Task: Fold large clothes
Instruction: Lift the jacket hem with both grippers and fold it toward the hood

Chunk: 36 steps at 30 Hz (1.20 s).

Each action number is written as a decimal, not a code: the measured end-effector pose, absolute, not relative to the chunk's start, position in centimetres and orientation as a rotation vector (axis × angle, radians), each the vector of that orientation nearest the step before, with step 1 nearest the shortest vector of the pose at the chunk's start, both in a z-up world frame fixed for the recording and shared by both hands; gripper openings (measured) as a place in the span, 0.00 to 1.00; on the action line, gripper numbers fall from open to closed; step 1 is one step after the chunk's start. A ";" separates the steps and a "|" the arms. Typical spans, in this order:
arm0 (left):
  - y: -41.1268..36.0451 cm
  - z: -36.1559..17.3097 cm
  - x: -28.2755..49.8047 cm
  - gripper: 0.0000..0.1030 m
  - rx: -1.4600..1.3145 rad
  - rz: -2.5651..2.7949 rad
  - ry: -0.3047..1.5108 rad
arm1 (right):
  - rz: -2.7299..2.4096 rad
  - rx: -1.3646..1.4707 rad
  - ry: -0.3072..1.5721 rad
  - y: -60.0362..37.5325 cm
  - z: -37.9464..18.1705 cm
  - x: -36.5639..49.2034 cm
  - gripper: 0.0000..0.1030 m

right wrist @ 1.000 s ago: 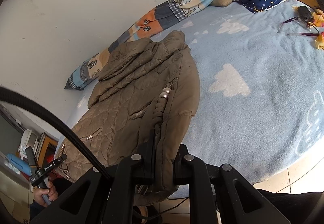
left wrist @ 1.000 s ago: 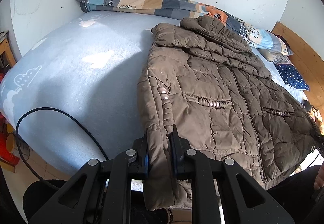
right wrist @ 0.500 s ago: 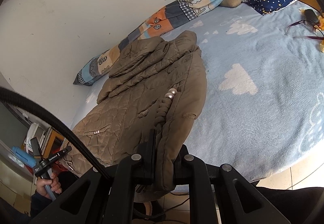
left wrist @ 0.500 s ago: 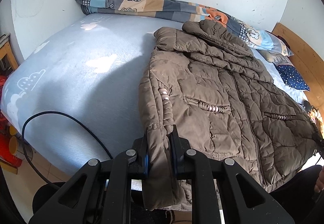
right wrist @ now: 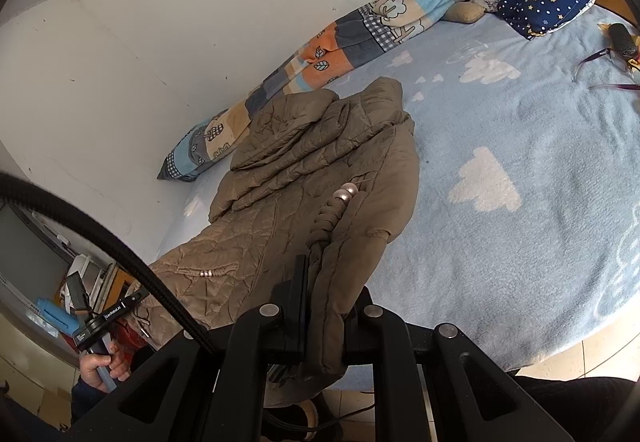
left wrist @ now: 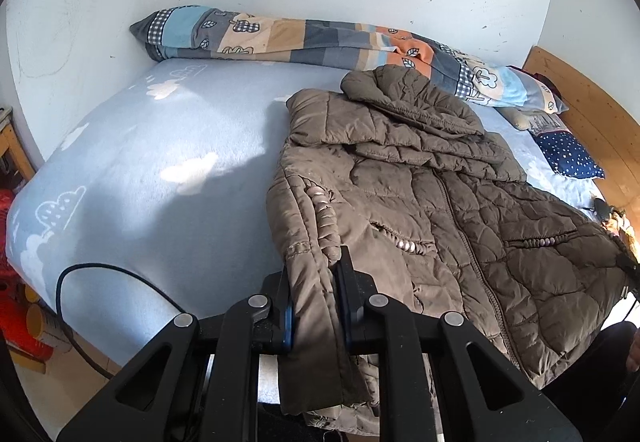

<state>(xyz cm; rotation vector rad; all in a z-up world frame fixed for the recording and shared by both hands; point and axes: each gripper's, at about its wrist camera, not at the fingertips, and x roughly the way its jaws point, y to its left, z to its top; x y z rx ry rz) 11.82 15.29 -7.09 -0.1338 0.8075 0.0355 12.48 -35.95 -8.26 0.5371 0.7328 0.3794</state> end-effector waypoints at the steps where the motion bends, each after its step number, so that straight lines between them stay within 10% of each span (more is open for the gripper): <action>1: 15.2 -6.8 12.1 0.16 -0.128 0.033 0.804 | 0.384 0.542 0.729 -36.0 -7.9 12.7 0.11; 36: 19.8 -2.1 18.7 0.17 -0.267 -0.088 0.806 | 0.382 0.495 0.602 -35.2 1.4 20.9 0.11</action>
